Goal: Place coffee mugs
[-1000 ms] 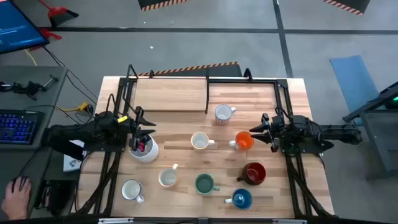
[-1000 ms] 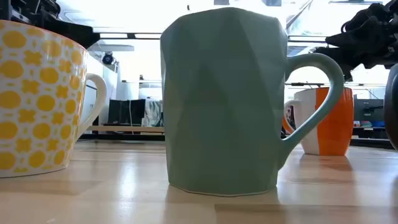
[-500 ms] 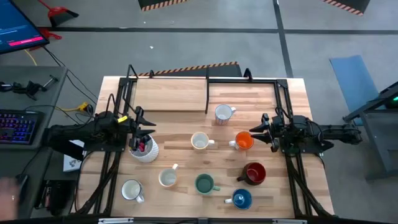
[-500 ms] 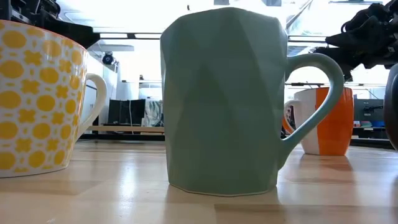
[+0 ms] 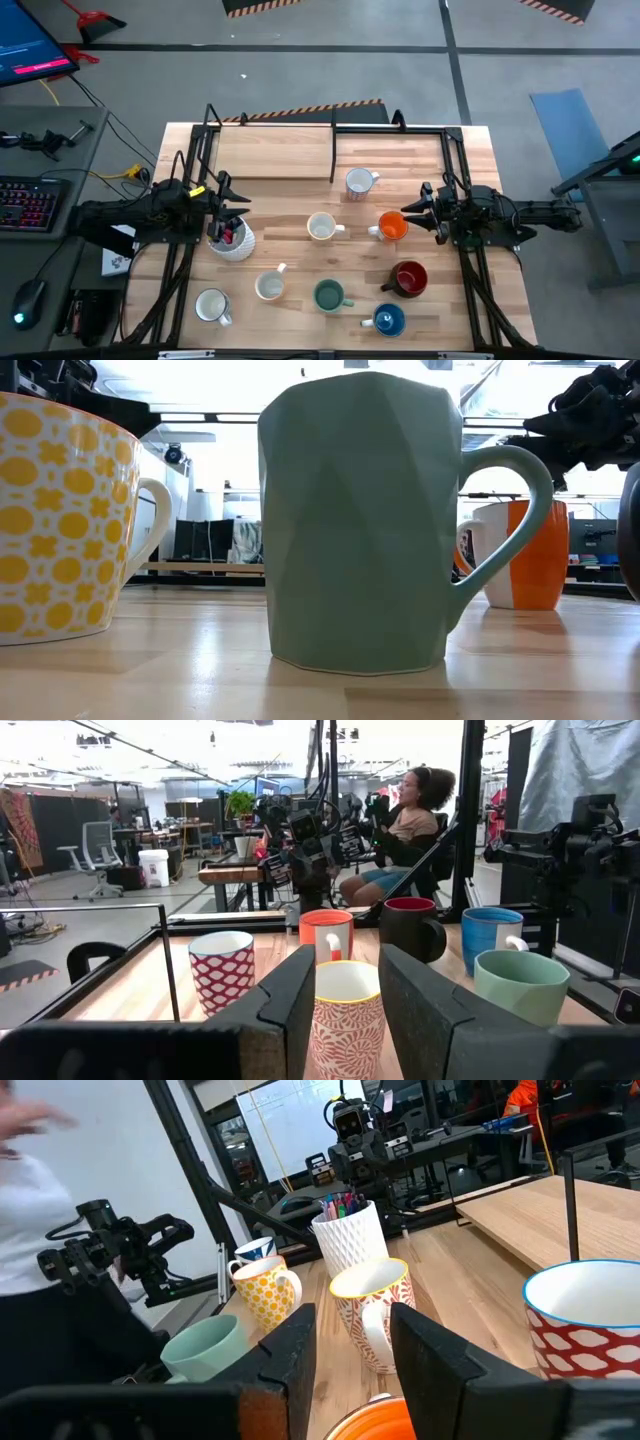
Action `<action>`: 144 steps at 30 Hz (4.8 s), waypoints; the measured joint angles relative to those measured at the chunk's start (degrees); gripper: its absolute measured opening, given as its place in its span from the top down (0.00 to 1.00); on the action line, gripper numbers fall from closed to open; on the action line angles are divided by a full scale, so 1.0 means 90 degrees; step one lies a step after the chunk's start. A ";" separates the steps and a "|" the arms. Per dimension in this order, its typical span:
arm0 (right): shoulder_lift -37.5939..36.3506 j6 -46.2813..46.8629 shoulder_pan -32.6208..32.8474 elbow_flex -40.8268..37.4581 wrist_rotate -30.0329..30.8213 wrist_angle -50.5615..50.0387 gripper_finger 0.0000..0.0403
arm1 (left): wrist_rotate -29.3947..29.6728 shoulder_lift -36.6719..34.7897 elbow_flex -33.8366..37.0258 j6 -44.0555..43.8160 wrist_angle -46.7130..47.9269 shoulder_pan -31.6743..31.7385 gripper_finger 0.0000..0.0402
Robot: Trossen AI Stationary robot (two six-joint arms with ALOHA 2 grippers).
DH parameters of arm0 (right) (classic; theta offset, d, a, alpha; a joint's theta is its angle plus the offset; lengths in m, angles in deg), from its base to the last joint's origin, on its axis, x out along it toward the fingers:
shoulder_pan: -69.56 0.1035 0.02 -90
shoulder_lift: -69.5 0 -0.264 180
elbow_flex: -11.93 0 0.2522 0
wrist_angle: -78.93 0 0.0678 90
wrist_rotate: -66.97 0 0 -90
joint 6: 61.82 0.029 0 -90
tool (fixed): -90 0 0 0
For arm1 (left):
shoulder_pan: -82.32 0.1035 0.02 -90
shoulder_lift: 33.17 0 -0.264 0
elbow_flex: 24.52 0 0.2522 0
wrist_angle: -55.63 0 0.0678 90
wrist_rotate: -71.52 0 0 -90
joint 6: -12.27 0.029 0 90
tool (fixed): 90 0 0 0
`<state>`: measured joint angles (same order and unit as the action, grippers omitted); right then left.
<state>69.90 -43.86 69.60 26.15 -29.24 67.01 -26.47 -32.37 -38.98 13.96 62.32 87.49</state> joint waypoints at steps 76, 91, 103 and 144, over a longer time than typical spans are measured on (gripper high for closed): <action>0.0000 -0.0330 0.0000 0.0001 0.0185 0.0000 0.72 | 0.2521 0.3743 -0.3059 -0.2080 -0.1087 -0.0009 0.74; 0.0000 0.0845 -0.0001 -0.0001 0.0215 0.0000 0.72 | 0.1190 0.7041 -0.5113 -0.2046 -0.1017 -0.0009 0.74; 0.0000 0.1129 -0.0001 0.0000 0.0215 -0.0041 0.72 | 0.1049 0.8115 -0.5875 -0.1956 -0.1070 -0.0009 0.74; 0.0002 0.2113 0.0000 0.0043 0.0467 -0.0209 0.72 | 0.1129 1.0666 -0.9236 -0.1391 0.4605 -0.0641 0.74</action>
<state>69.92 -24.85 69.60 26.53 -25.03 65.13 -16.31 63.63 -122.10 1.45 103.77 81.72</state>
